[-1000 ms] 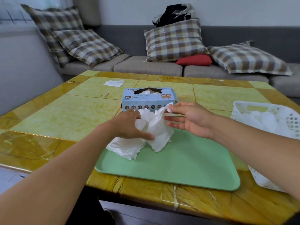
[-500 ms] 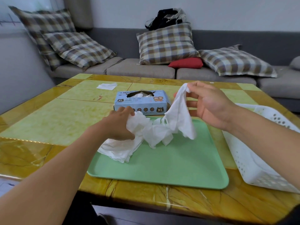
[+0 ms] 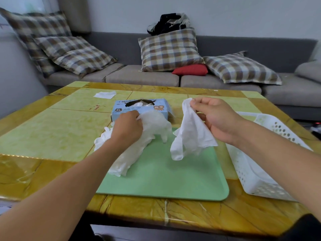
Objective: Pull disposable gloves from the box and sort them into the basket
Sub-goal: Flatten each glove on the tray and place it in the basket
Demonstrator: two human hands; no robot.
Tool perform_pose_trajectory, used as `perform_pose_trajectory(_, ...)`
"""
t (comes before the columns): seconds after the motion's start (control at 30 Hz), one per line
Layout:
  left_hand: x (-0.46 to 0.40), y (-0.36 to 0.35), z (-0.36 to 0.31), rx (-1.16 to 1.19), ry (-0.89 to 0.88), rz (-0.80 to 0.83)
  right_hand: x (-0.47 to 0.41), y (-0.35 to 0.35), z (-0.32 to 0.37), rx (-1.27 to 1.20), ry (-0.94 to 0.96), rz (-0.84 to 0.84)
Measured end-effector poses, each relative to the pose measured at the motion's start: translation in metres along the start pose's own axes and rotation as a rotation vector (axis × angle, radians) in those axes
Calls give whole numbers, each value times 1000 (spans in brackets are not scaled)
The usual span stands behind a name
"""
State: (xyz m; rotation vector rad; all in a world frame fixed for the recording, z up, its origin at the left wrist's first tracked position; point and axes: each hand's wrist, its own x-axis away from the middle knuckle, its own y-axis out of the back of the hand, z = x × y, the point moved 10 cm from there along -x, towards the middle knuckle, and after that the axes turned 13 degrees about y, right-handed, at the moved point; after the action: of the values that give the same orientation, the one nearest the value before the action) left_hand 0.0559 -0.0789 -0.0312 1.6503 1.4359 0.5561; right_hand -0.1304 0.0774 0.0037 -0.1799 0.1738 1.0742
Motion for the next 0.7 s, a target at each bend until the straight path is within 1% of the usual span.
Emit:
perform_pose_trajectory(0.07,-7,7,15,-81,77,35,2,-5,-7,-36,-51,37)
perform_pose_trajectory(0.13,-9,-1,26,-204,106,147,4,-10,-14,-63,-91,65)
perform_pose_trajectory(0.2,-7,-6,30,-207,107,236,5,-15,-19,-92,-119,79)
perform_pose_trajectory(0.27,-6,-2,25,-220,71,256,7,-20,-20,-103,-118,89)
perform_pose_trajectory(0.3,-4,6,18,-214,29,222,7,-22,-20,-106,-110,101)
perform_pose_trajectory(0.33,0,17,8,-139,-21,175,8,-25,-19,-107,-100,114)
perform_pose_trajectory(0.37,9,28,-4,8,-69,155,8,-28,-16,-106,-85,127)
perform_pose_trajectory(0.4,21,34,-16,193,-126,202,9,-31,-13,-97,-66,144)
perform_pose_trajectory(0.43,34,33,-30,369,-174,316,11,-35,-11,-84,-49,164)
perform_pose_trajectory(0.47,50,25,-44,478,-203,466,13,-40,-8,-80,-31,182)
perform_pose_trajectory(0.5,65,12,-54,502,-226,587,14,-44,-4,-90,-9,192)
perform_pose_trajectory(0.53,77,2,-63,485,-265,633,14,-46,-1,-108,14,185)
perform_pose_trajectory(0.57,79,-4,-65,455,-268,573,13,-45,3,-109,45,168)
perform_pose_trajectory(0.6,75,-4,-66,483,-236,467,11,-41,8,-53,85,143)
perform_pose_trajectory(0.63,69,-4,-61,581,-161,394,8,-34,8,64,104,124)
perform_pose_trajectory(0.67,64,-8,-53,730,-42,400,6,-26,2,195,63,132)
perform_pose_trajectory(0.7,63,-17,-48,893,85,470,9,-21,-12,288,-49,191)
